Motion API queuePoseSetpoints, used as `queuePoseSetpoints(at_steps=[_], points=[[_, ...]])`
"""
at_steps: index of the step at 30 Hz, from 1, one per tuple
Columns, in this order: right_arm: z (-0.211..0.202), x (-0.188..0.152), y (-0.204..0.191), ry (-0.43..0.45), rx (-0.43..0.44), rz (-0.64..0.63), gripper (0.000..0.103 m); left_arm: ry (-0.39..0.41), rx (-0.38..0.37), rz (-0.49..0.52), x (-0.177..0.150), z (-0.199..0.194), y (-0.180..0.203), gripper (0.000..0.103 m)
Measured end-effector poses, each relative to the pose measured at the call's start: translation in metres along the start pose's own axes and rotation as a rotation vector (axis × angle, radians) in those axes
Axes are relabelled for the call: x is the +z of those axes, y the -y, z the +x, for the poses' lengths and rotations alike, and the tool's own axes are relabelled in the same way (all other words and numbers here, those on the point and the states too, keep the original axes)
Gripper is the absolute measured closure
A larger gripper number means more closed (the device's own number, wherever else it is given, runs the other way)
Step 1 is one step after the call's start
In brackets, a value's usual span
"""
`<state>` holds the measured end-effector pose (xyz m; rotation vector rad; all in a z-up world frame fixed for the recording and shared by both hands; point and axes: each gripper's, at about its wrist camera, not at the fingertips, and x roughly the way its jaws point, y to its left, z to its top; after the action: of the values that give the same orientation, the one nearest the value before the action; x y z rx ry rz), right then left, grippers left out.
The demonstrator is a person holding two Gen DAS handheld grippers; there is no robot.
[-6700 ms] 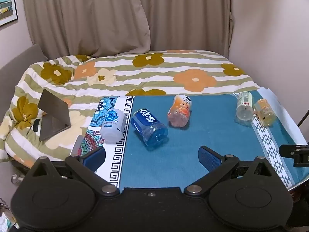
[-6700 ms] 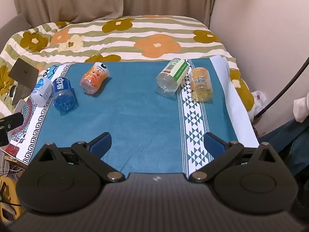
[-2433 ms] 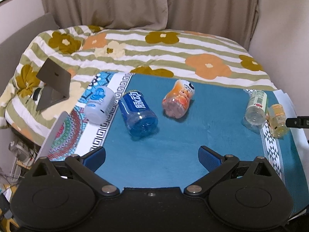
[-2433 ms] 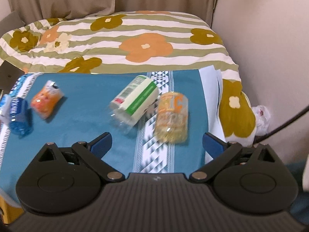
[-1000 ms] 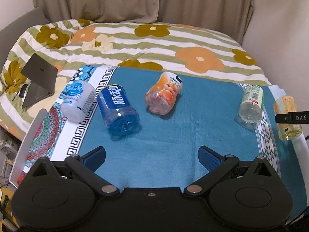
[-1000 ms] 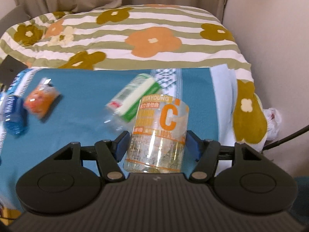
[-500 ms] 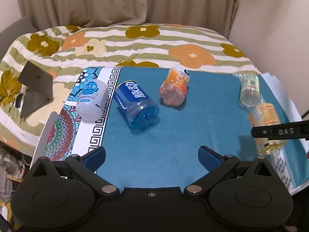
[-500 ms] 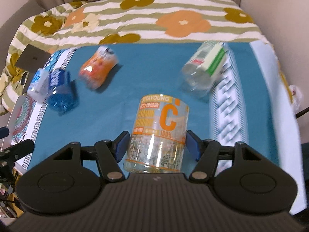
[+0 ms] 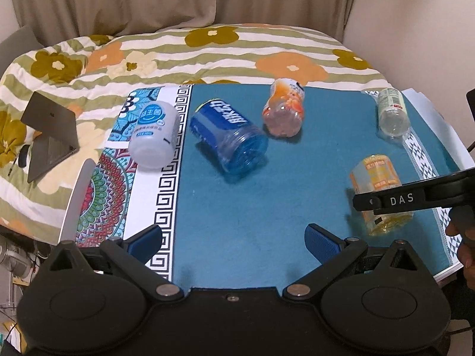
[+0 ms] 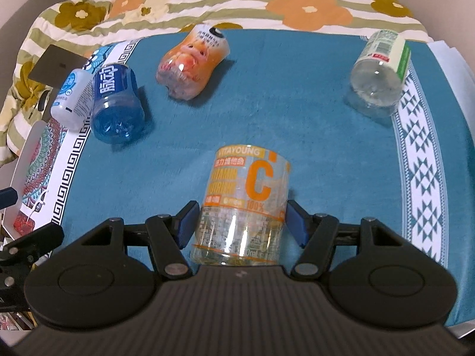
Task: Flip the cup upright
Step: 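Lift the cup with the right tool and carry it toward the left tool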
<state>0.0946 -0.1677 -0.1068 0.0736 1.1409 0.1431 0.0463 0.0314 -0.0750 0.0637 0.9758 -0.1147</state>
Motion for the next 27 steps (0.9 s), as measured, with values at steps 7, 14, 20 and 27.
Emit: queuePoseSetpoints(at_steps=[7,14,20,27], points=[[0.006,-0.003,-0.002,-0.012,-0.002,0.0,0.021,-0.007,-0.005,-0.007,-0.001,0.002,-0.006,0.0],[0.001,-0.002,-0.002,0.005,-0.027,-0.003,0.003,-0.004,-0.016,-0.012,-0.003,-0.002,-0.005,0.0],[-0.011,-0.003,0.002,0.021,-0.024,0.019,0.003,0.008,-0.02,-0.009,-0.003,-0.009,-0.003,0.0],[-0.053,-0.002,0.013,0.081,-0.003,0.07,0.003,0.041,-0.06,0.011,0.012,-0.024,0.008,0.0]])
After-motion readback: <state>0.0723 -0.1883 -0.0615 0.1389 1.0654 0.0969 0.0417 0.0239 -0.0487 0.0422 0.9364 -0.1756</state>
